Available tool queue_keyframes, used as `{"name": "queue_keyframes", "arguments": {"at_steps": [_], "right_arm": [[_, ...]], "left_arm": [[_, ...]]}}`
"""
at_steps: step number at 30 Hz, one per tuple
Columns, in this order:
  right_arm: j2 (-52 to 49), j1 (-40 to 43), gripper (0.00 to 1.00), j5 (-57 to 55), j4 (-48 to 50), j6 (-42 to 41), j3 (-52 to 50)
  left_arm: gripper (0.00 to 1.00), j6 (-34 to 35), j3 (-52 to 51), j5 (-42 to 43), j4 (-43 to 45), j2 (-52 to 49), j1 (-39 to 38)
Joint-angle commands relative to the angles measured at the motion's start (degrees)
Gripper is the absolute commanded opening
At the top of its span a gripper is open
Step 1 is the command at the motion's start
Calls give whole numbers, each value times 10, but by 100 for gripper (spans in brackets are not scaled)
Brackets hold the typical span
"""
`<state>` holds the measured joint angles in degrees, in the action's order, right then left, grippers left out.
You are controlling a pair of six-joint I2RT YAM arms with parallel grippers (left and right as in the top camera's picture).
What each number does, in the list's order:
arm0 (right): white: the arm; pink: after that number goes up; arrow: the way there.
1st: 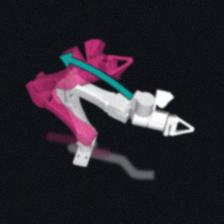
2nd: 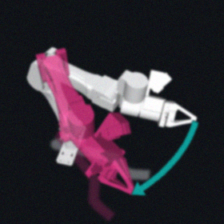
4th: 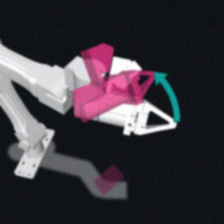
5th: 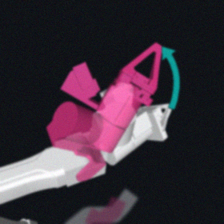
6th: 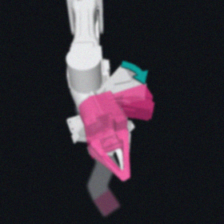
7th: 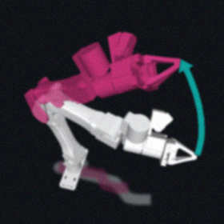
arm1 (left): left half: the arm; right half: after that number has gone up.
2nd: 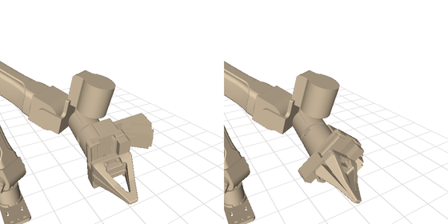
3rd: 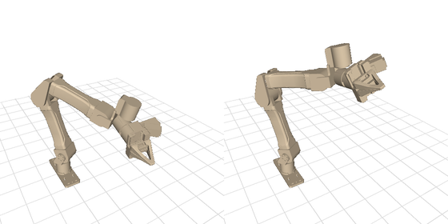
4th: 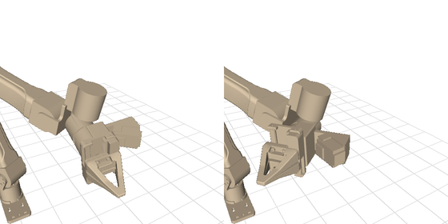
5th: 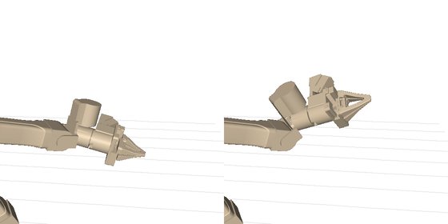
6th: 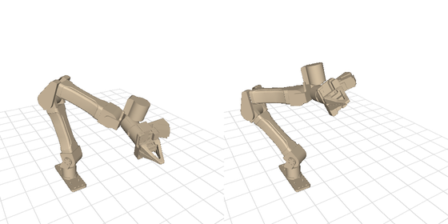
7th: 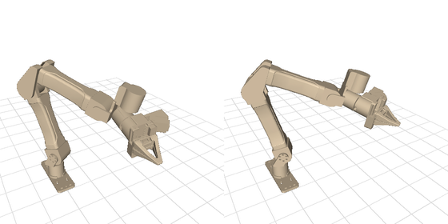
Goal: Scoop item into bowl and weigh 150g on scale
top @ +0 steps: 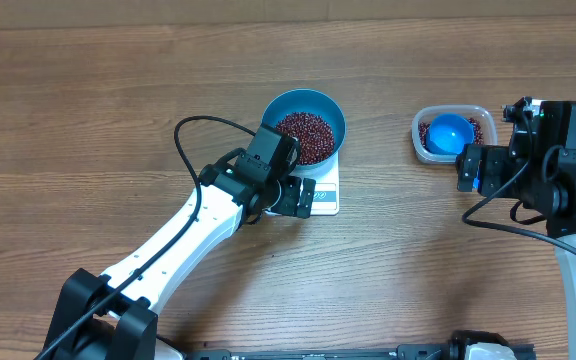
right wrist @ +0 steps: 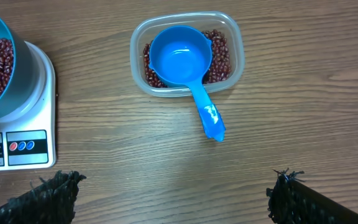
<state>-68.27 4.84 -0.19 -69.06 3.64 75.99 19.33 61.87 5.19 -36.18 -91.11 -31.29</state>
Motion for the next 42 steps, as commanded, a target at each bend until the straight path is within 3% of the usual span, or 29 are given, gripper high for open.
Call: {"name": "queue_keyframes", "arguments": {"at_steps": [1,21,25,30,35,42], "right_arm": [[0,1,100,3,2,3,11],[0,1,100,3,2,3,11],[0,1,100,3,2,3,11],[0,1,100,3,2,3,11],[0,1,100,3,2,3,11],[0,1,100,3,2,3,11]], "left_arm": [[100,4,2,2,2,-3,-2],[100,-4,2,-42,20,15,-2],[100,-54,0,-44,30,43,-2],[99,-116,-17,-63,35,99,-1],[100,-130,-65,-88,35,187,13],[99,-144,-214,-58,77,357,110]]}}
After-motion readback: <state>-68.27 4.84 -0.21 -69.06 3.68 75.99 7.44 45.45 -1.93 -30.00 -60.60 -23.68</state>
